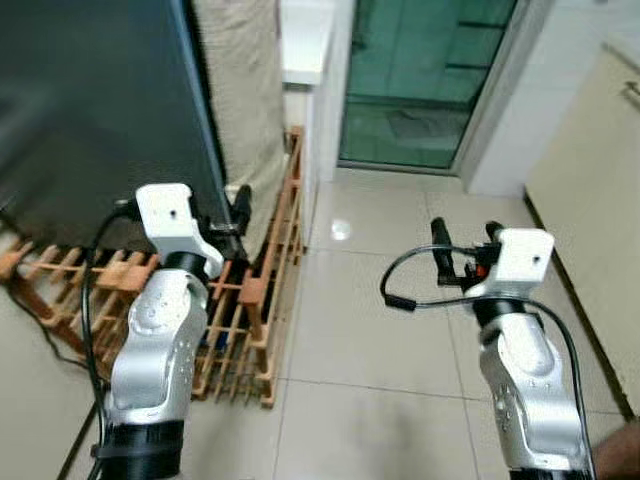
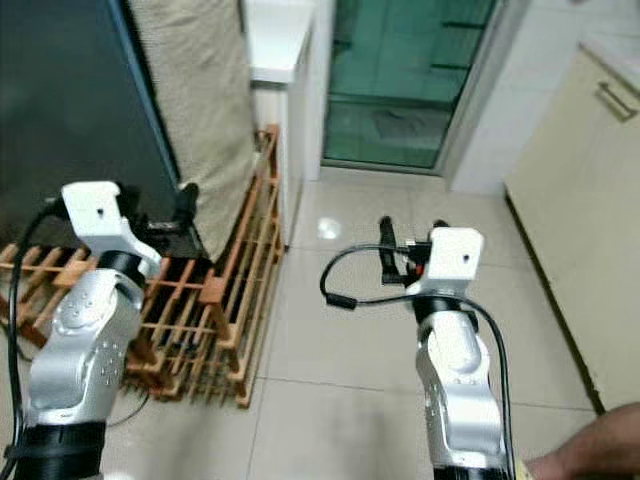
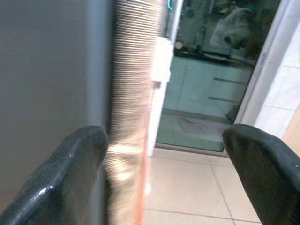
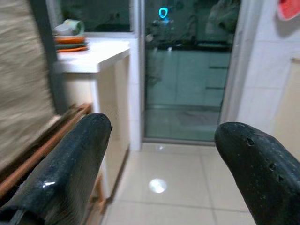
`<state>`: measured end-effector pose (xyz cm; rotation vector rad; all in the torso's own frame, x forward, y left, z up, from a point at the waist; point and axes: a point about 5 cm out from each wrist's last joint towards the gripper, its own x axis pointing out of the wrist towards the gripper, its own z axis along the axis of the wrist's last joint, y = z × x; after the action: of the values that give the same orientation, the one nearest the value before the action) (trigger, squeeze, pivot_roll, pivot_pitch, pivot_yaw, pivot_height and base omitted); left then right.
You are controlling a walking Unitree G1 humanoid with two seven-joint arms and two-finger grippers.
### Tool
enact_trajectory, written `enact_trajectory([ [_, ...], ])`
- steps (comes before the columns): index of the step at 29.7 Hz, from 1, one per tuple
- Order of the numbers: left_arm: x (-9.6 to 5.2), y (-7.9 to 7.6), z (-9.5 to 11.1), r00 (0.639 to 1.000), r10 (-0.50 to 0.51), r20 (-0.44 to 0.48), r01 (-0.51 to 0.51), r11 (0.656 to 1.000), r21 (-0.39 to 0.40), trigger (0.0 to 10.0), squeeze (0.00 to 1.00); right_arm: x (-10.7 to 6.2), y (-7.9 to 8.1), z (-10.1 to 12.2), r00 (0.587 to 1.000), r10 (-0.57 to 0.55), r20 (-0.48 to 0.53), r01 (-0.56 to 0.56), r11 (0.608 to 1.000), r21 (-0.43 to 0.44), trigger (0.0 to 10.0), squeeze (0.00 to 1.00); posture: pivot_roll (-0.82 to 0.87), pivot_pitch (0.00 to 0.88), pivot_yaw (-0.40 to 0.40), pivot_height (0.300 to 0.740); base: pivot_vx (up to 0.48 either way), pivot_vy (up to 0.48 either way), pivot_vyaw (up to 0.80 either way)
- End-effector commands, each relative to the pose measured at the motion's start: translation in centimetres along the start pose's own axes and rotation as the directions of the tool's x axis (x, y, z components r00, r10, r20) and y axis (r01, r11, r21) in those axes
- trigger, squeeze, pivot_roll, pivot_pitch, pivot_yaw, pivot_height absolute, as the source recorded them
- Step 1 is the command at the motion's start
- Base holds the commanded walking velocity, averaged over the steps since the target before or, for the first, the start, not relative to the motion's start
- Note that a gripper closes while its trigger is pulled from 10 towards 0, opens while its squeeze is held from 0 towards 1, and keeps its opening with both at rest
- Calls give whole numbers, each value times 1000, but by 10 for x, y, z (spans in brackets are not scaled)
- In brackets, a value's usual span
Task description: Restocking fridge
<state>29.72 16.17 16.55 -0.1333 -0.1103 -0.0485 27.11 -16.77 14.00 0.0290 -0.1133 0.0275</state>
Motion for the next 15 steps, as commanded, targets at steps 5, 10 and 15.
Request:
enact_trajectory([
  [5, 2, -8, -3, 1000, -16, -14, 16, 1000, 17, 10000, 0, -1, -7, -2, 1000, -2, -13, 2, 1000, -22, 10000, 0, -82, 0, 3, 740, 0, 0, 615],
  [10, 3, -10, -3, 1000, -23, -10, 23, 1000, 9, 10000, 0, -1, -8, -2, 1000, -16, -16, 15, 1000, -22, 10000, 0, -83, 0, 2, 740, 0, 0, 753],
  [15, 5, -11, -2, 1000, -24, -4, 24, 1000, 6, 10000, 0, 0, -10, -3, 999, -29, -20, 29, 999, -14, 10000, 0, -85, 0, 3, 740, 0, 0, 0],
])
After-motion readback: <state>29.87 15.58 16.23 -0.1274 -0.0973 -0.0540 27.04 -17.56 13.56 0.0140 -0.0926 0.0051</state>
